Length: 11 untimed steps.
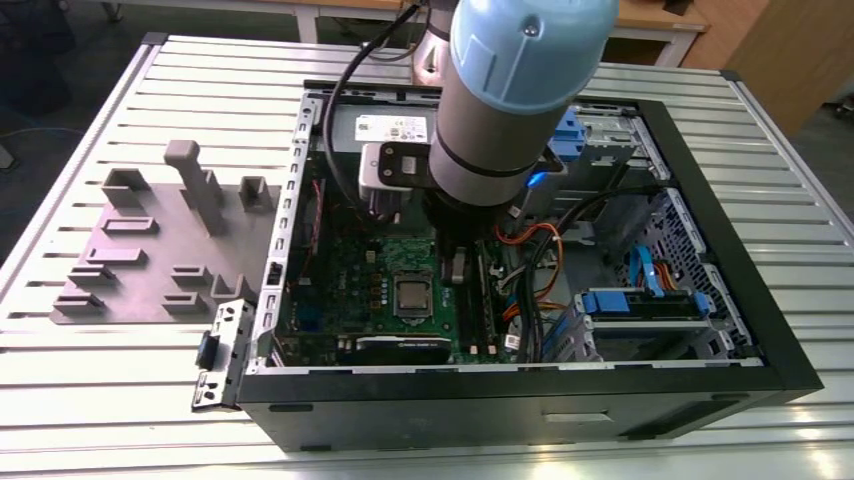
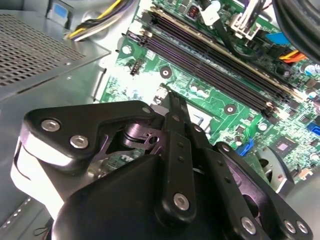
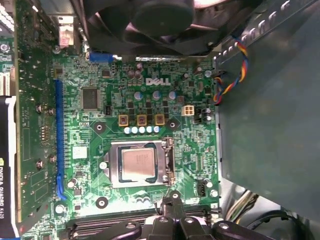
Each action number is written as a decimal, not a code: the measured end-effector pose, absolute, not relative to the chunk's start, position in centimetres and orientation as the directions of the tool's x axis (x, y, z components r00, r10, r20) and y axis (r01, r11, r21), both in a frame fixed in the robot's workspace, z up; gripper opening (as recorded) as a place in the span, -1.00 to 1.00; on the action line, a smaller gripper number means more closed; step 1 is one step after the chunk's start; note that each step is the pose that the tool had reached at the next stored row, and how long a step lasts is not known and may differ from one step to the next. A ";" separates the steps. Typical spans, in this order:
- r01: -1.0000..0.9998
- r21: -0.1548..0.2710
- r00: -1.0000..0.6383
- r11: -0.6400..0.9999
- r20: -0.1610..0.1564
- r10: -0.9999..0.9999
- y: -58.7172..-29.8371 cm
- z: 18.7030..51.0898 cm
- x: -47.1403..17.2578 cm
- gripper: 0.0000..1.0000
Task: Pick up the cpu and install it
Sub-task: 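Install the first cpu locking lever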
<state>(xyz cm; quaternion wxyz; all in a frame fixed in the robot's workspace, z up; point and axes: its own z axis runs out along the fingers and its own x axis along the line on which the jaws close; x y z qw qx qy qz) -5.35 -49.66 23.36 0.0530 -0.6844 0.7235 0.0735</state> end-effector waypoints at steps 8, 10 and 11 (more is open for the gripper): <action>-0.998 0.034 -0.057 0.052 -0.177 -0.982 -50.2 22.6 -5.4 -0.79; -0.998 0.034 -0.057 0.052 -0.177 -0.983 -50.3 22.9 -5.4 -0.79; -0.998 0.034 -0.057 0.052 -0.177 -0.982 -50.3 23.0 -5.4 -0.79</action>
